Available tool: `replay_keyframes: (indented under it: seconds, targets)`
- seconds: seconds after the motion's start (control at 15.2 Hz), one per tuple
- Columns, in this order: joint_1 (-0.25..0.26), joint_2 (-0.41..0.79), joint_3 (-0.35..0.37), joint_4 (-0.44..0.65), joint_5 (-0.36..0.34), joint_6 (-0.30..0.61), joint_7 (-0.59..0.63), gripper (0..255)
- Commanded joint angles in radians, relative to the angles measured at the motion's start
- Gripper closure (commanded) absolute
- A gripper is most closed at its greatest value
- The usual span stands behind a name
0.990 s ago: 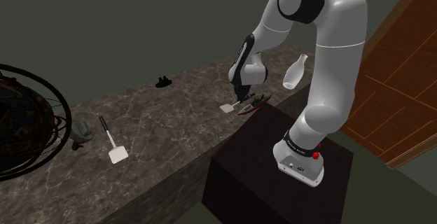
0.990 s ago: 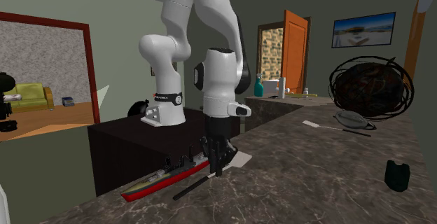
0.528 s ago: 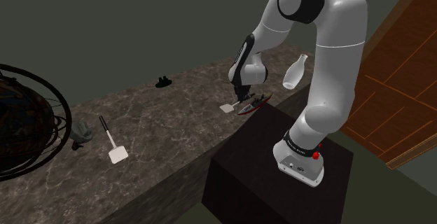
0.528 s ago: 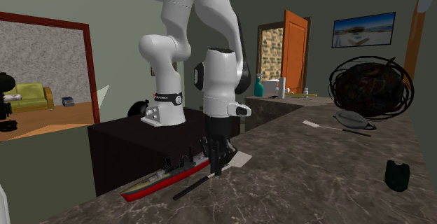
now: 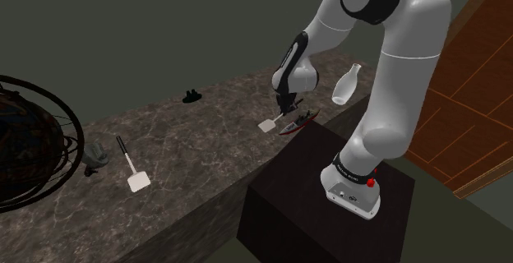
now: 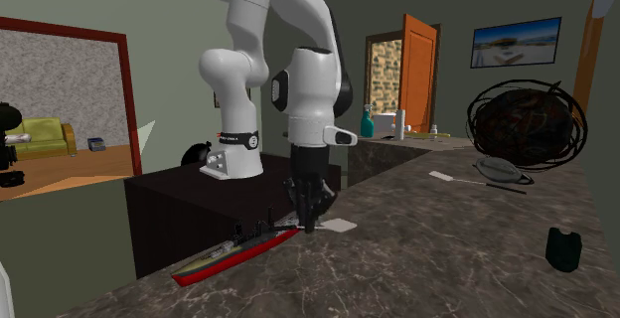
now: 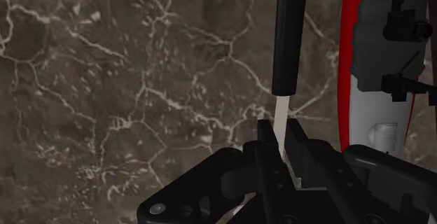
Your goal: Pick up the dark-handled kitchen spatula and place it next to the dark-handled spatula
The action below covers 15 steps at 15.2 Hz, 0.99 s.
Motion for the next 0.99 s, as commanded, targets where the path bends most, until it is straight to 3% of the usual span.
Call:
replay_keyframes:
  seconds: [0.0,0.46,0.92]
  targets:
    - [0.038,-0.034,-0.046,-0.011,-0.041,-0.023,0.030,255]
    - [0.149,-0.163,-0.199,-0.031,-0.234,-0.118,0.165,255]
    - [0.304,-0.172,-0.141,-0.027,-0.273,-0.138,0.413,255]
